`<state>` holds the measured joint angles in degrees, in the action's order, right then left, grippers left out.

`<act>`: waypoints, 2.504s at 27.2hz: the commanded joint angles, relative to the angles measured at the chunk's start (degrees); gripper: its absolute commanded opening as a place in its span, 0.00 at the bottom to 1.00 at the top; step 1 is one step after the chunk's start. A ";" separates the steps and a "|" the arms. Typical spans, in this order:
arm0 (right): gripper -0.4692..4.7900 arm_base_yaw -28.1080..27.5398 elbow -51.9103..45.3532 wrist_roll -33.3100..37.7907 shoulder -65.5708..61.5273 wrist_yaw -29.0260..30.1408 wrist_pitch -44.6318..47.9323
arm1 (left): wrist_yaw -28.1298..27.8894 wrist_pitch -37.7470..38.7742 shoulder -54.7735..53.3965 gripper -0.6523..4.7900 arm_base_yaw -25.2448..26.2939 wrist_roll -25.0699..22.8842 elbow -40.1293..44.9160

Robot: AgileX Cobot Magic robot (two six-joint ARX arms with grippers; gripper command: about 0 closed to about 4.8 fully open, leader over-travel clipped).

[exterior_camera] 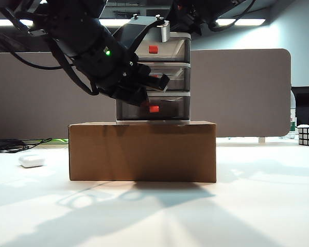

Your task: Open the third layer of the drawer on the table, pick up a pack of napkins on the table and put it in, and finally close the drawer.

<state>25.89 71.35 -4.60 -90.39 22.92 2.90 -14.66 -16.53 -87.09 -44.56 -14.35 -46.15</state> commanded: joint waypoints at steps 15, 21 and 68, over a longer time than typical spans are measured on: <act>0.08 -2.54 -5.95 -5.05 20.85 1.62 -8.83 | 0.55 20.94 44.57 0.11 -3.52 -0.09 13.05; 0.08 -2.49 -23.98 -1.14 40.94 1.07 -8.66 | -0.13 22.14 65.35 0.11 -5.42 6.05 24.00; 0.08 -13.44 -71.30 -1.68 90.42 -16.50 -1.57 | 17.59 17.57 86.95 0.11 26.36 7.32 45.77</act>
<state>13.78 0.40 -5.98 -0.10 6.50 0.30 -2.09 2.37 -0.12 -22.30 -7.60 -0.05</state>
